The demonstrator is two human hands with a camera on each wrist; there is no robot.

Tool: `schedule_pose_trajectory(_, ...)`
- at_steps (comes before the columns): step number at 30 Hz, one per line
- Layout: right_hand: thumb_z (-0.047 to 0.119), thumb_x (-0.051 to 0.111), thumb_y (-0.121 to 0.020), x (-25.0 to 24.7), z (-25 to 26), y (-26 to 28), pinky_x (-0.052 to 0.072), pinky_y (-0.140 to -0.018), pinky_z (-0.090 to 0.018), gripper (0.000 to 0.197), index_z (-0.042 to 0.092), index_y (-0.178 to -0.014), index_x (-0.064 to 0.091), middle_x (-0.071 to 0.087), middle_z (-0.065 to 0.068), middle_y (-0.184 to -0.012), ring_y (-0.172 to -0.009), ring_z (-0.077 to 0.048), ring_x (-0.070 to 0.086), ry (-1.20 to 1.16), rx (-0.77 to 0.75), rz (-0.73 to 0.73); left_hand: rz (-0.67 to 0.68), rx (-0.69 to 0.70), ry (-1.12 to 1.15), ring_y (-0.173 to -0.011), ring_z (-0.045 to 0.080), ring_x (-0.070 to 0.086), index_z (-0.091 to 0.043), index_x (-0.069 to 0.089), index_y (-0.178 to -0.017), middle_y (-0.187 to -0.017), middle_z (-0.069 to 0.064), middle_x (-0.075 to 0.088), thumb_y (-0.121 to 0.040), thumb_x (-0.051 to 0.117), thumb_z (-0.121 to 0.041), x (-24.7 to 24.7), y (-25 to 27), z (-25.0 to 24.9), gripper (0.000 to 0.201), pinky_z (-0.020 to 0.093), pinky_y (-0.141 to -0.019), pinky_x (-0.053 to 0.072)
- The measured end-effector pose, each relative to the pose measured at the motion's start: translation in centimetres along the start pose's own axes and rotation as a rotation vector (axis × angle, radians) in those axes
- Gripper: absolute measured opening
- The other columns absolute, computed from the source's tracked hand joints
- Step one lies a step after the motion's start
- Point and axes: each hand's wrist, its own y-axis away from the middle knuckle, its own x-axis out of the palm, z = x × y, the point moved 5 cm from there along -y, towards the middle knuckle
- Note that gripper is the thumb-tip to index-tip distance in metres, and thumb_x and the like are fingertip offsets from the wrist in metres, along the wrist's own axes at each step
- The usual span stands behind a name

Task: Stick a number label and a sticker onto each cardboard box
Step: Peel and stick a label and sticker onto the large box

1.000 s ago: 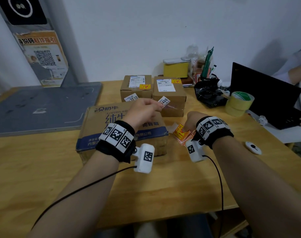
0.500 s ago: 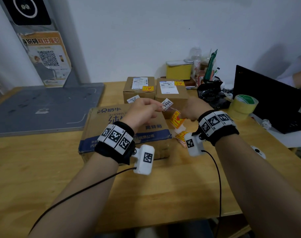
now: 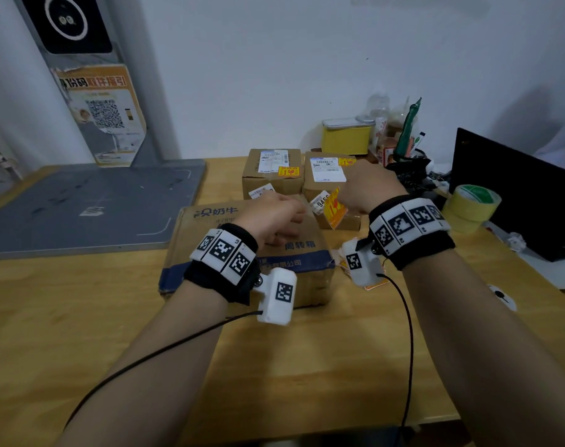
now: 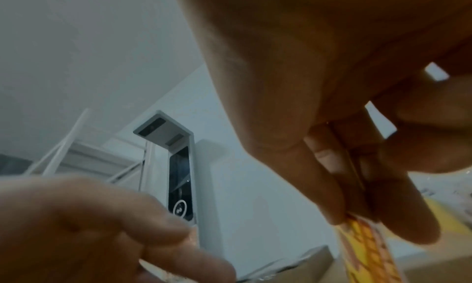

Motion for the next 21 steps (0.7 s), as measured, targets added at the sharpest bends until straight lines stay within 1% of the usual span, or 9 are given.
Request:
schedule_pose_trajectory(3, 0.018, 0.058, -0.090, -0.4, -1.0, 0.9, 0.051, -0.071, -0.036, 0.010, 0.011, -0.089, 0.051, 0.060, -0.011, -0.092, -0.089, -0.037, 0.062, 0.020, 0.061, 0.006, 0.036, 0.007, -0.007, -0.099, 0.024, 0.071, -0.020, 0.058, -0.120, -0.111, 0.001, 0.072, -0.098, 0.057, -0.029, 0.7, 0.0, -0.3, 0.023, 0.030, -0.067, 0.052)
schedule_pose_trajectory(6, 0.023, 0.062, -0.091, -1.0, -1.4, 2.2, 0.046, -0.074, -0.036, 0.029, 0.019, -0.070, 0.041, 0.051, -0.007, -0.081, -0.098, -0.038, 0.061, -0.030, 0.075, 0.028, 0.041, 0.015, -0.004, -0.102, 0.026, 0.071, -0.022, 0.060, -0.114, -0.112, 0.002, 0.072, -0.099, 0.056, -0.028, 1.2, 0.1, -0.6, 0.016, 0.030, -0.064, 0.050)
schedule_pose_trajectory(9, 0.024, 0.064, -0.089, -1.3, -1.3, 2.8, 0.047, -0.074, -0.037, 0.032, 0.021, -0.068, 0.040, 0.054, -0.011, -0.090, -0.106, -0.042, 0.063, -0.054, 0.093, 0.027, 0.043, 0.023, 0.000, -0.097, 0.024, 0.071, -0.020, 0.063, -0.116, -0.112, 0.002, 0.072, -0.099, 0.055, -0.026, 1.4, 0.2, -0.8, 0.020, 0.029, -0.065, 0.049)
schedule_pose_trajectory(11, 0.022, 0.066, -0.089, -1.3, -1.4, 2.6, 0.049, -0.077, -0.039, 0.023, 0.011, -0.078, 0.048, 0.059, -0.016, -0.101, -0.110, -0.043, 0.062, -0.021, 0.098, -0.012, 0.044, 0.026, 0.001, -0.097, 0.023, 0.071, -0.018, 0.064, -0.121, -0.111, 0.001, 0.073, -0.099, 0.056, -0.027, 1.4, 0.1, -0.8, 0.025, 0.029, -0.066, 0.050)
schedule_pose_trajectory(13, 0.020, 0.066, -0.089, -1.3, -1.5, 2.6, 0.049, -0.076, -0.040, 0.016, 0.014, -0.092, 0.052, 0.064, -0.017, -0.110, -0.111, -0.042, 0.062, -0.020, 0.111, -0.052, 0.045, 0.030, 0.004, -0.100, 0.024, 0.071, -0.017, 0.064, -0.121, -0.110, 0.001, 0.073, -0.099, 0.056, -0.028, 1.3, 0.0, -0.9, 0.026, 0.031, -0.070, 0.052)
schedule_pose_trajectory(15, 0.022, 0.069, -0.086, -1.4, -1.6, 2.5, 0.049, -0.073, -0.038, 0.019, 0.018, -0.093, 0.051, 0.064, -0.014, -0.103, -0.104, -0.039, 0.064, -0.056, 0.116, -0.068, 0.041, 0.037, 0.009, -0.100, 0.025, 0.071, -0.017, 0.065, -0.119, -0.109, 0.001, 0.073, -0.099, 0.057, -0.028, 1.2, 0.0, -0.9, 0.025, 0.031, -0.069, 0.052)
schedule_pose_trajectory(17, 0.026, 0.069, -0.082, -1.5, -1.6, 2.2, 0.051, -0.066, -0.035, 0.016, 0.014, -0.084, 0.058, 0.065, -0.011, -0.089, -0.085, -0.033, 0.066, -0.163, 0.106, -0.032, 0.025, 0.051, 0.027, -0.095, 0.023, 0.072, -0.016, 0.066, -0.117, -0.109, 0.002, 0.073, -0.098, 0.057, -0.026, 1.0, -0.1, -0.9, 0.023, 0.030, -0.065, 0.051)
schedule_pose_trajectory(19, 0.024, 0.071, -0.082, -1.2, -1.0, 2.0, 0.044, -0.051, -0.028, 0.016, 0.008, -0.081, 0.072, 0.067, -0.010, -0.072, -0.059, -0.024, 0.060, -0.391, 0.049, 0.036, -0.001, 0.072, 0.049, -0.094, 0.022, 0.071, -0.016, 0.065, -0.117, -0.110, 0.002, 0.071, -0.098, 0.058, -0.028, 0.6, -0.1, -1.0, 0.024, 0.031, -0.065, 0.051)
schedule_pose_trajectory(21, 0.020, 0.074, -0.085, -0.9, -0.2, 2.2, 0.037, -0.044, -0.023, 0.016, 0.005, -0.086, 0.076, 0.067, -0.006, -0.065, -0.046, -0.019, 0.052, -0.688, 0.028, 0.106, -0.033, 0.097, 0.054, -0.095, 0.021, 0.071, -0.018, 0.064, -0.119, -0.112, 0.000, 0.071, -0.097, 0.059, -0.036, 0.0, -0.2, -1.1, 0.028, 0.035, -0.073, 0.051)
